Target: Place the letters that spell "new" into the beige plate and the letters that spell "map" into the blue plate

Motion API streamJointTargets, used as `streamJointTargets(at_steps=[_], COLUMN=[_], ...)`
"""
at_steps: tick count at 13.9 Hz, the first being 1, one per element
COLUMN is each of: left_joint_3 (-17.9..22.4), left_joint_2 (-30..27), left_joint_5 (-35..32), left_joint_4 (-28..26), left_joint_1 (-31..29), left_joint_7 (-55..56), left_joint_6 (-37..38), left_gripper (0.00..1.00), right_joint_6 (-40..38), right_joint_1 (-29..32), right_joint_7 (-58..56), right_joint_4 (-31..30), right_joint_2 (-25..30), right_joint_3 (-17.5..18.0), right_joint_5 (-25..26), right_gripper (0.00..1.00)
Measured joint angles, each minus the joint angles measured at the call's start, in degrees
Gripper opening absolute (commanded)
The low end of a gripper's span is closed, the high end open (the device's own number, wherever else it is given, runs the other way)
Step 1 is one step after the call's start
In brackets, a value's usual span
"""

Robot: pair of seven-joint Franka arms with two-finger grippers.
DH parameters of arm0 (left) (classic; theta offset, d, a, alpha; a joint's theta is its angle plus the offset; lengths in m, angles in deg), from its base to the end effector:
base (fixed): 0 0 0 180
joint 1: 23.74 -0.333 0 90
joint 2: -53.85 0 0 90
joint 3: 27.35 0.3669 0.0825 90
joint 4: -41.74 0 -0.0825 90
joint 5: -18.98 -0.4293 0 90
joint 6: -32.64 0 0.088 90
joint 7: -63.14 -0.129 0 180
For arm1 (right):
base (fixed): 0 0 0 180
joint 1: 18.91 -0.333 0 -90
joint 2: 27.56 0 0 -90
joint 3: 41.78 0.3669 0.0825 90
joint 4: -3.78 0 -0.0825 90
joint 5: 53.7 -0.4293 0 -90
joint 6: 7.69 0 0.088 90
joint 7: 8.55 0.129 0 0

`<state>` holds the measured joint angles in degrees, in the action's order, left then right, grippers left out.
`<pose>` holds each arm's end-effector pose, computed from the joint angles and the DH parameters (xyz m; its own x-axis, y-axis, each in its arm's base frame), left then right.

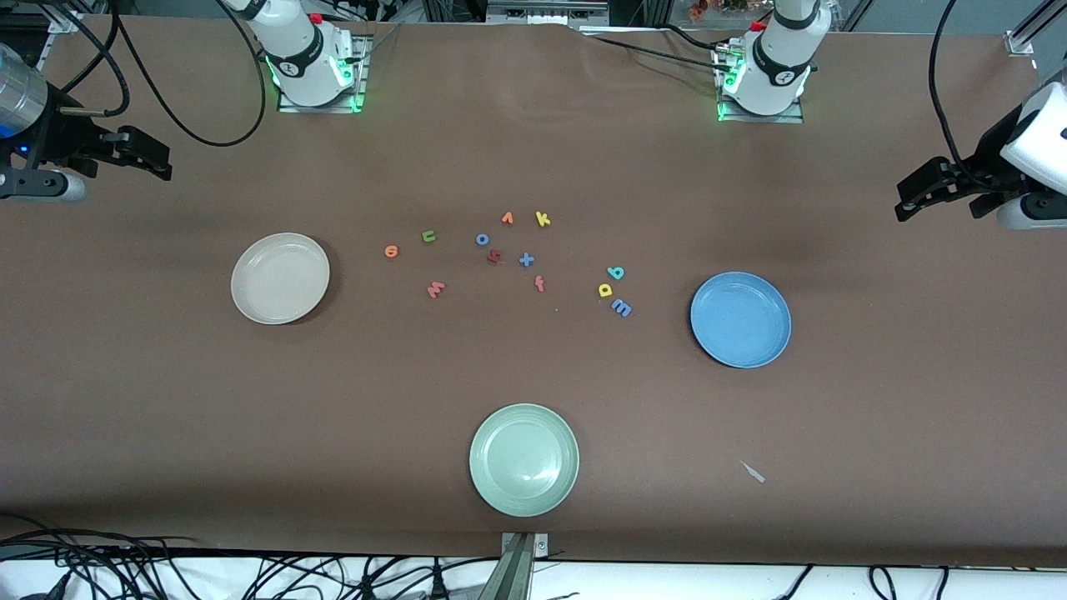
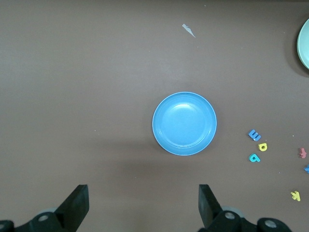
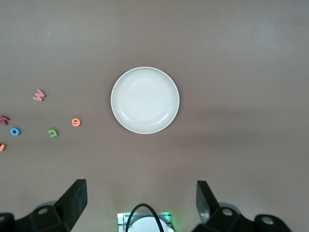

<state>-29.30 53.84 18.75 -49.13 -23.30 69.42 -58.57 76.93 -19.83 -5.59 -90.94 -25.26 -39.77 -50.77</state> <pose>0.6012 -0.0246 0.6475 0.9977 0.0678 0.0065 0.0678 -0.9977 -0.0033 0.5694 0.0225 0.6276 0.9911 -0.0059 -0.1327 0.0020 -0.9982 0.0594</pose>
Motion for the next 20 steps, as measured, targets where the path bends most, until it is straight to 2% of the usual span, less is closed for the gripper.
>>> streamJointTargets(at_steps=[7,11,16,18,20], left_joint_3=[-0.03,-0.01,0.01,0.01,-0.23], left_joint_2=[0.00,0.00,0.01,0.17,1.07], left_joint_5=[0.00,0.00,0.00,0.00,0.02], left_joint_4=[0.00,0.16,0.18,0.18,0.15], left_joint_1=[0.01,-0.01,-0.02,-0.01,0.18], left_joint_7=[0.00,0.00,0.00,0.00,-0.14], left_joint_6=[0.62,1.18,1.24,1.39,1.62], left_gripper=[1.00,1.00,1.00,1.00,1.00], right_joint_6=[0.08,0.27,0.29,0.49,1.23], right_joint_1=[0.00,0.00,0.00,-0.11,-1.42], right_joint_7=[0.00,-0.03,-0.11,-0.51,-0.69], right_joint_4=[0.00,0.02,0.21,0.13,-0.02], right_joint_2=[-0.07,-0.81,-1.19,-2.79,-7.18], right_joint_3=[0.00,-0.05,-0.06,0.03,0.20], right_joint_5=[-0.56,-3.37,-3.64,-3.54,-2.47], right_gripper=[1.00,1.00,1.00,1.00,1.00])
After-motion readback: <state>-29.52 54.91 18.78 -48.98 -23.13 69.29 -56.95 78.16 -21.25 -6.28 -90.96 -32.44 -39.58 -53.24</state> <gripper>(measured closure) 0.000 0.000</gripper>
